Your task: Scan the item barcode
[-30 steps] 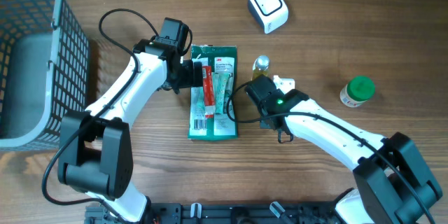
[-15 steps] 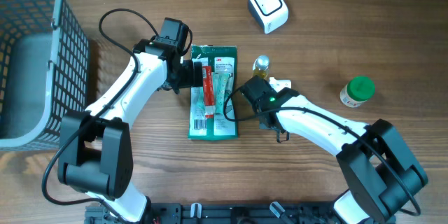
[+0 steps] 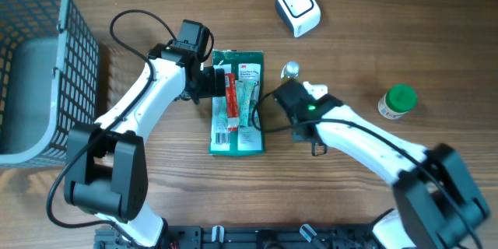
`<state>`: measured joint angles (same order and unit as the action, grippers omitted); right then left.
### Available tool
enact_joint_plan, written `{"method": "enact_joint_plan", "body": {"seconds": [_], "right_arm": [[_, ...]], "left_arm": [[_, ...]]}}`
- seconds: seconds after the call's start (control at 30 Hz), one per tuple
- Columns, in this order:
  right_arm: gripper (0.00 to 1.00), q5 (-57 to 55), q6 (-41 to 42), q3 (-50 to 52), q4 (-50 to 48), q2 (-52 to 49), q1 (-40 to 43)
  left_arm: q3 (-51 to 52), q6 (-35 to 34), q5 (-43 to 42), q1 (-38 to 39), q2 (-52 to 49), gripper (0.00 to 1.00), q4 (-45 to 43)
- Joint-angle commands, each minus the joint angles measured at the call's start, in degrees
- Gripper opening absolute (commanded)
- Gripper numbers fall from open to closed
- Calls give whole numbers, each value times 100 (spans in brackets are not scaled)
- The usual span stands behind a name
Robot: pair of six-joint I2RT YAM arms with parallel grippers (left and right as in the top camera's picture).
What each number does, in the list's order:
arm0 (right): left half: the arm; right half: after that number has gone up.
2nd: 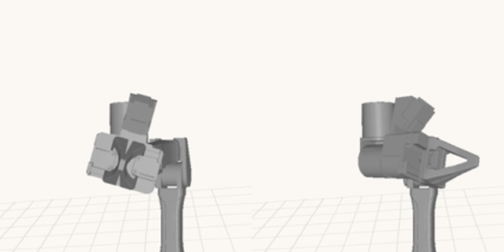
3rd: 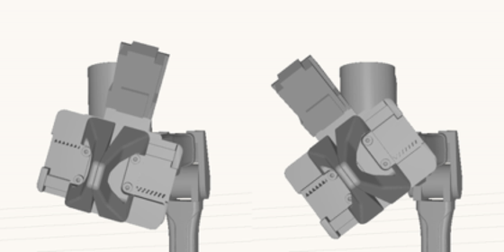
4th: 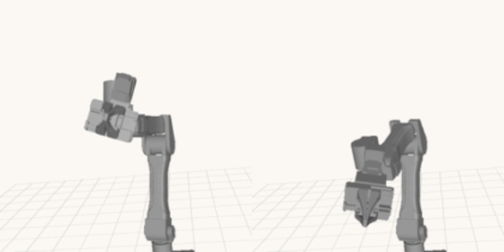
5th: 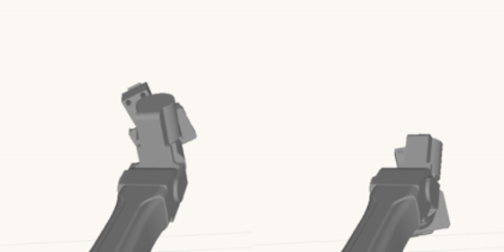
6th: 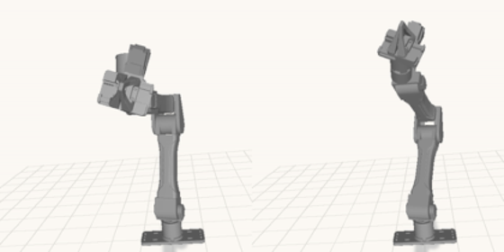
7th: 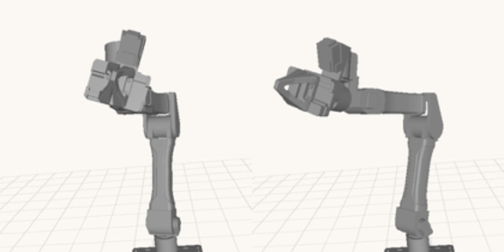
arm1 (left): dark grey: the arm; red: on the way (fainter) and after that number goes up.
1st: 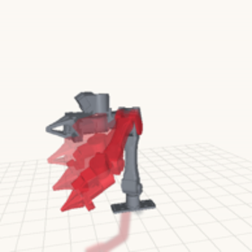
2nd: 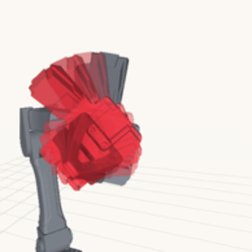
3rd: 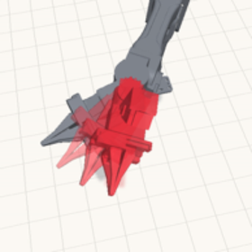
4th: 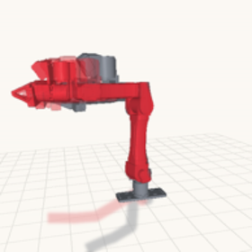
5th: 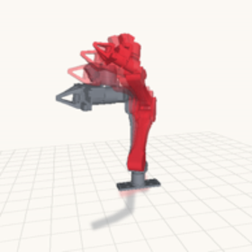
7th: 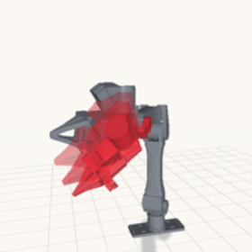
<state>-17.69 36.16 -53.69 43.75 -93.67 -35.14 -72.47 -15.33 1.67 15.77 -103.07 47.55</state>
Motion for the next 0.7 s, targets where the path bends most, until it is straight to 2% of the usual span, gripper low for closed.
{"method": "enact_joint_plan", "body": {"seconds": [0.0, 0.17, 0.33, 0.43, 0.53, 0.67], "right_arm": [[4, 748, -225, -127, 63, 678, 363], [4, 2199, -699, -120, -42, 879, 879], [4, 4085, -962, -98, -693, 876, 1080], [4, 4988, -894, 39, -1268, 876, 1078], [4, 5337, -721, 332, -1770, 876, 1078], [4, 5928, -402, 1119, -3220, 876, 1078]], "left_arm": [[26, -11, 37, 20, 94, 100, 2], [26, -9, 35, 20, 94, 100, 0], [26, -9, 35, 20, 94, 100, 2], [26, -9, 35, 20, 94, 100, 0], [26, -9, 35, 20, 94, 100, 2], [26, -9, 35, 20, 94, 100, 2]]}}
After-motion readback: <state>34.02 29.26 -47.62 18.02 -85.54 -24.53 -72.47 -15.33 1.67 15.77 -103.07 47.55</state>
